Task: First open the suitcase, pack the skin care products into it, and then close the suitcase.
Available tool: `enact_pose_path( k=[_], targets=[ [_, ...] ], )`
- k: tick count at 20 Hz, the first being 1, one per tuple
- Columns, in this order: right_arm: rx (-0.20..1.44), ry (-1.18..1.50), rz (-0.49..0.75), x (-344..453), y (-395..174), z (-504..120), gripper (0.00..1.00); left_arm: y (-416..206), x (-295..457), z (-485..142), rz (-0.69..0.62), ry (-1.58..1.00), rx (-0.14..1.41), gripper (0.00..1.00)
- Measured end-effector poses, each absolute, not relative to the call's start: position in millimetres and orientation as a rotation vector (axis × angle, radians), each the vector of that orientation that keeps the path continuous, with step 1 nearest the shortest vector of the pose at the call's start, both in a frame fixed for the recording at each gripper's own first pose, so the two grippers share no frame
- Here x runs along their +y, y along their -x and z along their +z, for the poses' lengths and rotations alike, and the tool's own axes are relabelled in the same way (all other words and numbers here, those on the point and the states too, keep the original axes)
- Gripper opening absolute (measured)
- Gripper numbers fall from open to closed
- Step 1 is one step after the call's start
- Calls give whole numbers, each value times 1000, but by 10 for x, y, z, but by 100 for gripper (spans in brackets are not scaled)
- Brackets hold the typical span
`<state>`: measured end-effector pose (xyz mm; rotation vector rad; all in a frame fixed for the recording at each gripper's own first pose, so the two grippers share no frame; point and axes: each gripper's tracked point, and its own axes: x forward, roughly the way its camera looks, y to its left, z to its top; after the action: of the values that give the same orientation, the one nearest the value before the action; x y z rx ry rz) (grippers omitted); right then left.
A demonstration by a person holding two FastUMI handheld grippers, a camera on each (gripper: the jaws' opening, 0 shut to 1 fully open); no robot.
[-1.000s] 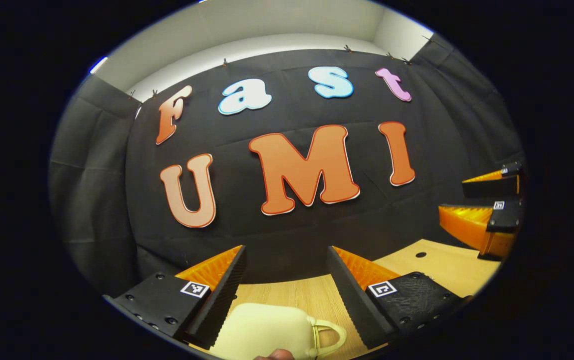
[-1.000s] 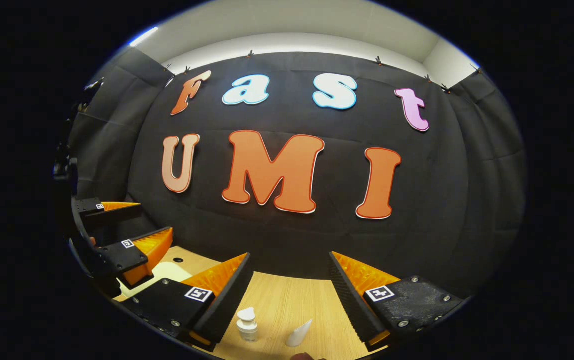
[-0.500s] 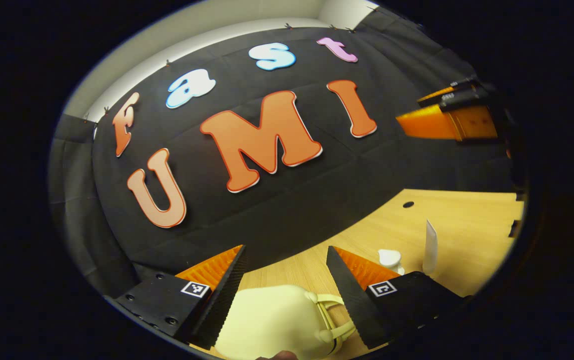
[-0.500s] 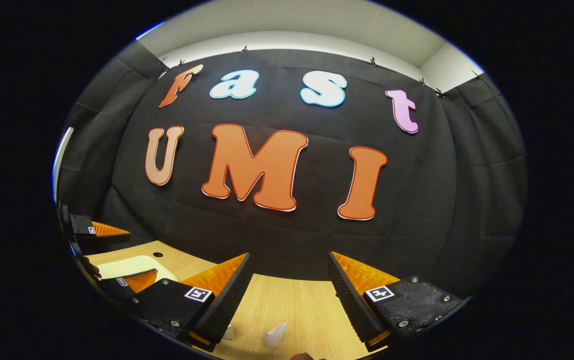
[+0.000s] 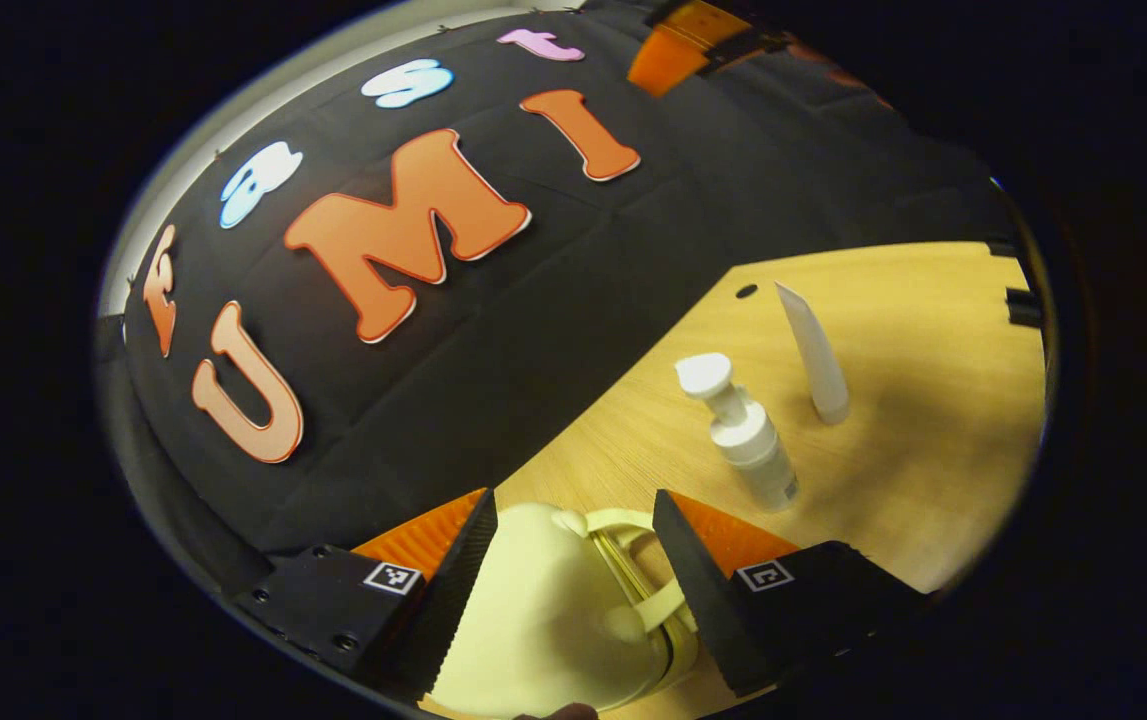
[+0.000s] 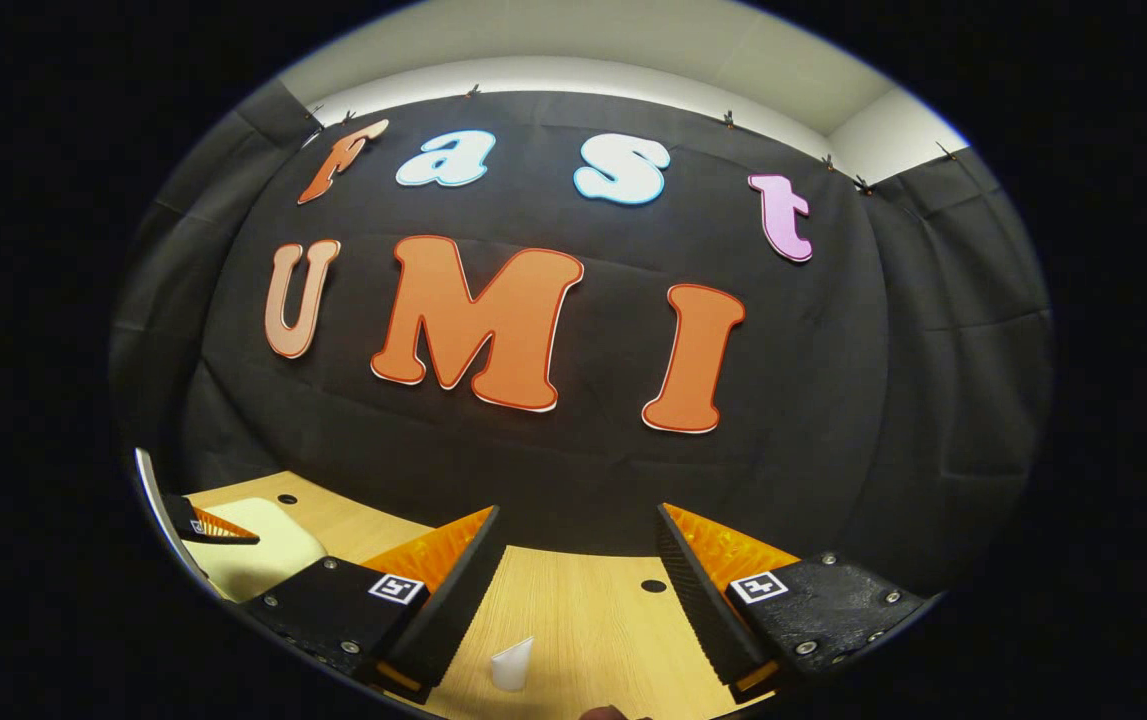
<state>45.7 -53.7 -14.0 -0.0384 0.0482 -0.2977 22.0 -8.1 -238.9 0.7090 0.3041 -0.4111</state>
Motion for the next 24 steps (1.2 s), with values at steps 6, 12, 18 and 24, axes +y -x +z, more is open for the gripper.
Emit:
enact_pose_path(
  k=[6,12,18,24],
  targets=[
    [57,38,-315,-599,-433,-174,95,-98,-84,-2851,-485,-847,353,98],
    [69,36,-317,-597,-430,-217,96,-49,-33,-3156,-508,-1049,372,88],
    [75,32,-309,-555,-447,-250,96,-129,54,-3321,-475,-1168,393,57],
    [87,37,-297,-491,-463,-295,96,-118,29,-3239,-470,-1090,390,13]
  ],
)
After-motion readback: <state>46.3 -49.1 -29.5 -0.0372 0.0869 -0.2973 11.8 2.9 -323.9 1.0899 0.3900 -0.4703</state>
